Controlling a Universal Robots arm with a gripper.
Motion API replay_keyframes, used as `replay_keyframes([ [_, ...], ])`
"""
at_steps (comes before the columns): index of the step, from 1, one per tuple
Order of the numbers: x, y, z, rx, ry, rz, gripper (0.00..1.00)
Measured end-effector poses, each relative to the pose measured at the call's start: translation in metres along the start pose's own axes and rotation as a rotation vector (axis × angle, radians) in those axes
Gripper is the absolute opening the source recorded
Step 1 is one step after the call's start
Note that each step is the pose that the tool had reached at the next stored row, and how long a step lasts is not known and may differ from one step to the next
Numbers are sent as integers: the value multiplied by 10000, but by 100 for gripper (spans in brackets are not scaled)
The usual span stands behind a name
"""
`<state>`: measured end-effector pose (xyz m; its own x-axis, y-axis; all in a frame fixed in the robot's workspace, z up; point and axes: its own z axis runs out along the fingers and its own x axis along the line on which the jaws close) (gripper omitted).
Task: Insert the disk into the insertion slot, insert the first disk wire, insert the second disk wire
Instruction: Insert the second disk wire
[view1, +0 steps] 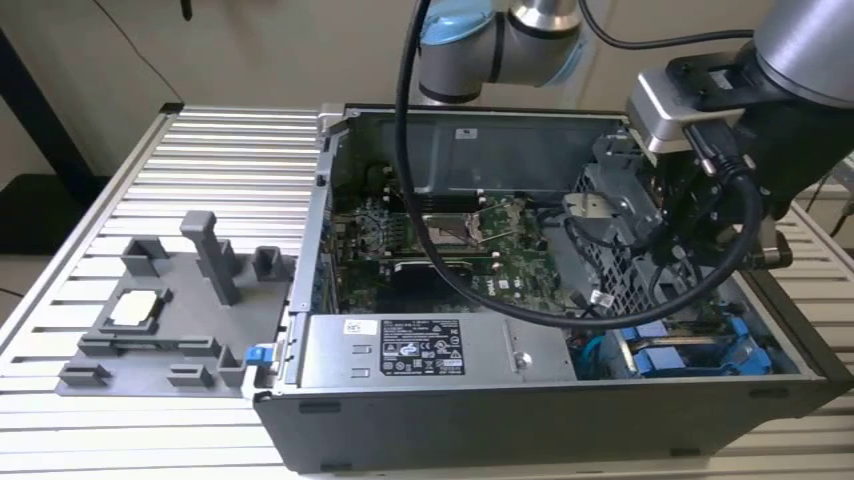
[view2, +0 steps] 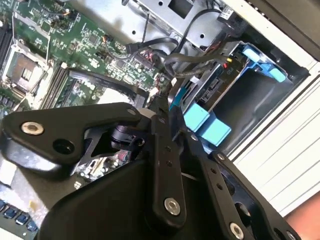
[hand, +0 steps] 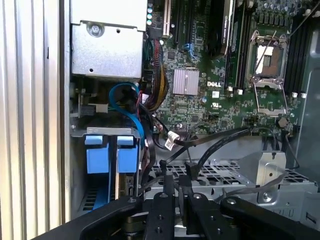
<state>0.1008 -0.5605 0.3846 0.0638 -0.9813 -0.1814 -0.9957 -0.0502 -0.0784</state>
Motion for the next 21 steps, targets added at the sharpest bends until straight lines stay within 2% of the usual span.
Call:
replay_keyframes([
  [1,-2,9,-1,-12,-2,-61,24],
  [3,-8,23,0,-41,-14,-217,35],
  [5,-20,32,9,-65,-27,-371,35],
  [6,-28,39,18,-66,-31,-440,42],
  [7,-40,48,33,-52,-33,-485,42],
  [13,-160,137,102,128,-20,-527,42],
  [18,-179,171,139,278,14,-522,42],
  [19,-179,171,139,289,18,-522,40],
  [20,-179,171,139,293,20,-513,33],
  [21,-179,172,140,296,22,-497,33],
])
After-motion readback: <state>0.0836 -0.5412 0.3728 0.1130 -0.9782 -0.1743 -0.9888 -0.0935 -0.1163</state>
